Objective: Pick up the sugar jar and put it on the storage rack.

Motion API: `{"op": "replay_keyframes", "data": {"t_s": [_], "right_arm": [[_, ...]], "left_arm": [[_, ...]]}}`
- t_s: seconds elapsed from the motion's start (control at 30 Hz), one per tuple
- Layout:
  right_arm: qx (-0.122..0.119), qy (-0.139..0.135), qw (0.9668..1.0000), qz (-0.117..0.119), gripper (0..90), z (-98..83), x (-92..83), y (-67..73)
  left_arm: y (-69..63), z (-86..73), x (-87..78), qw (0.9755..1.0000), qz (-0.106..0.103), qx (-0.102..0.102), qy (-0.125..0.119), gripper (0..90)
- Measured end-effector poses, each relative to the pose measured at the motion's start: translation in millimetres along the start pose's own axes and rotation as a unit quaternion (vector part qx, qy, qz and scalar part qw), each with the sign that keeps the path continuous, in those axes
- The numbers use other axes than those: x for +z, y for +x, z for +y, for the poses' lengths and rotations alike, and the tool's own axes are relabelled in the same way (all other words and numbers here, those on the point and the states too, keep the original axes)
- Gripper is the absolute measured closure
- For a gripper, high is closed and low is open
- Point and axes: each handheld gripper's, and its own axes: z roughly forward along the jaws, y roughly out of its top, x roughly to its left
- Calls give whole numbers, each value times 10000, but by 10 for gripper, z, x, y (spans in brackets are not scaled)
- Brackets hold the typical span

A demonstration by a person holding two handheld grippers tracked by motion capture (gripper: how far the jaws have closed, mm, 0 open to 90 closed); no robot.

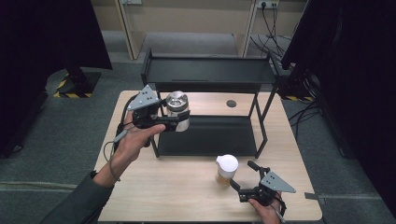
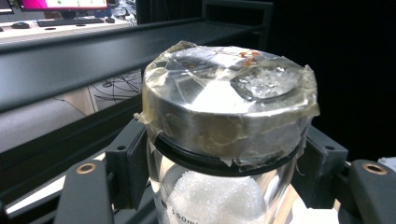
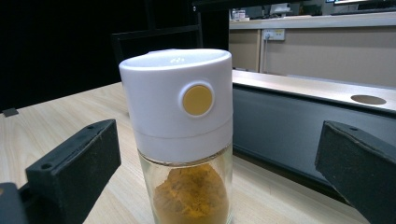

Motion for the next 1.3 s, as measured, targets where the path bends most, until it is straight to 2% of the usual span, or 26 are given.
{"op": "replay_keyframes", "data": {"t_s": [0.07,0.17,0.3,0.33,0.37,0.7,0.77,1.07,1.3], "right_arm": [[-6,-4,10000,2,4,-1,-1,0],[-2,-3,10000,2,5,0,-1,0],[8,-5,10000,5,5,-1,-1,0],[35,-10,10000,12,5,-4,-1,-4],[35,-10,10000,12,5,-4,-1,-4],[58,-21,10000,24,5,-10,1,-9],[54,-18,10000,26,5,-9,2,-9],[67,-25,10000,32,5,-11,1,-12],[73,-32,10000,39,5,-10,-3,-12]], "left_arm": [[-1,124,-5,10000,48,43,-8,310],[10,191,-3,10000,68,39,-11,310],[44,340,-4,9999,106,-2,-33,310],[63,426,-8,9999,111,-27,-64,310],[63,426,-8,9999,111,-27,-64,310],[76,753,77,9992,391,6,-72,310],[83,820,120,9990,451,22,-14,310],[134,946,317,9973,726,-44,-64,310],[145,983,496,9945,1042,-8,-136,310]]}}
